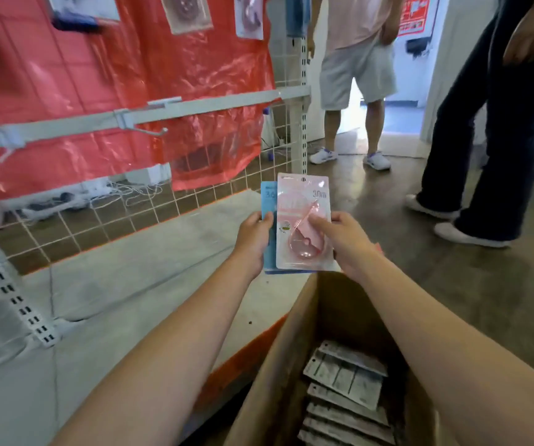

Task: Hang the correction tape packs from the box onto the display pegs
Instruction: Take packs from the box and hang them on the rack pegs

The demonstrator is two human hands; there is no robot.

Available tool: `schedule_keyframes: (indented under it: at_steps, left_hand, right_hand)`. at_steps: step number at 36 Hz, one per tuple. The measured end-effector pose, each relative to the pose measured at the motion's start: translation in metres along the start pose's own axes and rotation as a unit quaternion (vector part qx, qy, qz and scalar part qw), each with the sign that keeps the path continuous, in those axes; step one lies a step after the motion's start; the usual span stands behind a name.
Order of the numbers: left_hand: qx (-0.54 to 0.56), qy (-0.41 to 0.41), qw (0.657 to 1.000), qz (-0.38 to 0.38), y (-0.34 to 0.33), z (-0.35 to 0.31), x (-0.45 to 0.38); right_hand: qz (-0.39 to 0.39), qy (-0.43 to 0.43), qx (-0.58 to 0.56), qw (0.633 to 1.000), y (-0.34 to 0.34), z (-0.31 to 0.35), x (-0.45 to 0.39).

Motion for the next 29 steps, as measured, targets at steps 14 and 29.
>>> schedule_keyframes:
  at_steps: [14, 29]
  left_hand:
    - [0.011, -0.092, 0.992, 0.087, -0.027, -0.184, 0.012]
    - [0.04, -0.212, 0.976, 0.02, -0.038, -0.262, 0.023]
  right_hand:
    - [0.021, 0.102, 0.021, 0.994, 0.0, 0.176, 0.014]
    - [0.04, 0.199, 0.056, 0.978, 0.005, 0.254, 0.029]
Point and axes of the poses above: each hand's wrist, its own x-axis away from the middle knuckle, its own y-axis out of the back of the hand, z = x × y, the point moved 8 cm from there along -x, towards the middle knuckle, and after that the axes turned 10 degrees about x, right-handed, at the moved point
